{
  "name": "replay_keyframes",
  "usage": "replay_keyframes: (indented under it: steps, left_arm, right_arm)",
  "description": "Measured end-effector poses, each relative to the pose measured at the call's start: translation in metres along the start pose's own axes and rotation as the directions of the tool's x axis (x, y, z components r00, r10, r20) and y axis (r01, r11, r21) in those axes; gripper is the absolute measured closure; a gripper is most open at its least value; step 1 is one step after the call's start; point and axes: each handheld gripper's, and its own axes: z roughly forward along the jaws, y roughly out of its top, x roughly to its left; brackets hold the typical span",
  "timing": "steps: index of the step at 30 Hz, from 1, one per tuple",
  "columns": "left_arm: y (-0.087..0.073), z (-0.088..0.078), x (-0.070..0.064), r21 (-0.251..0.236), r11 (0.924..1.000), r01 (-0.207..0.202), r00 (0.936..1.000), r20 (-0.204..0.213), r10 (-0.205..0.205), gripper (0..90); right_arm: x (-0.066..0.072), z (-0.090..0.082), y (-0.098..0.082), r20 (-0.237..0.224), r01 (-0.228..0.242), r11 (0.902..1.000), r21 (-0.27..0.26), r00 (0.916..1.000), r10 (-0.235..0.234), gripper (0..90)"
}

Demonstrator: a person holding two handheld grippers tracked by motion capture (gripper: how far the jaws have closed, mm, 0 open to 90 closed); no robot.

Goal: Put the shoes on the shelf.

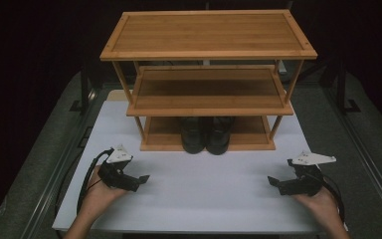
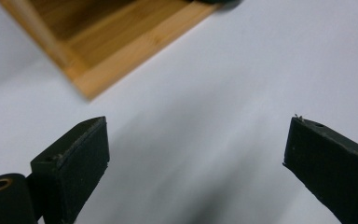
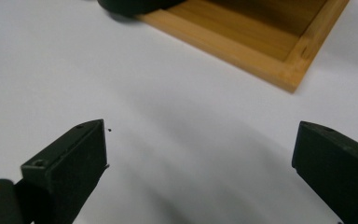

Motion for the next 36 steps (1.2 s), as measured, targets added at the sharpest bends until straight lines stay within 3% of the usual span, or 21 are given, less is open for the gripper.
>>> replay_keyframes:
  steps: [9,19,23,28,36]
  left_arm:
    - [-0.03,-0.01,0.001,0.024,0.9993,0.028,0.9993,-0.024,-0.028,6.2]
    - [-0.05,-0.013,0.002,0.045,0.9985,0.033,0.9983,-0.049,-0.03,6.2]
    - [-0.056,-0.011,0.002,0.055,0.9978,0.037,0.998,-0.053,-0.035,6.2]
    - [-0.064,-0.011,0.002,0.016,0.9983,0.056,0.9975,-0.045,-0.055,6.0]
    - [-0.065,-0.009,0.002,0.015,0.9976,0.067,0.9958,-0.064,-0.066,1.8]
  right_arm:
    - [0.001,0.0,-0.02,0.013,-0.003,0.999,0.044,0.9999,0.002,2.9]
    - [-0.002,0.0,-0.033,0.041,-0.014,0.997,0.076,0.9991,0.011,2.9]
    - [-0.002,0.0,-0.037,0.056,-0.016,0.9957,0.091,0.9983,0.011,2.9]
    - [-0.001,0.001,-0.037,0.053,-0.015,0.9952,0.097,0.9985,0.01,2.6]
    - [-0.001,0.001,-0.038,0.058,-0.011,0.9954,0.095,0.9983,0.006,2.7]
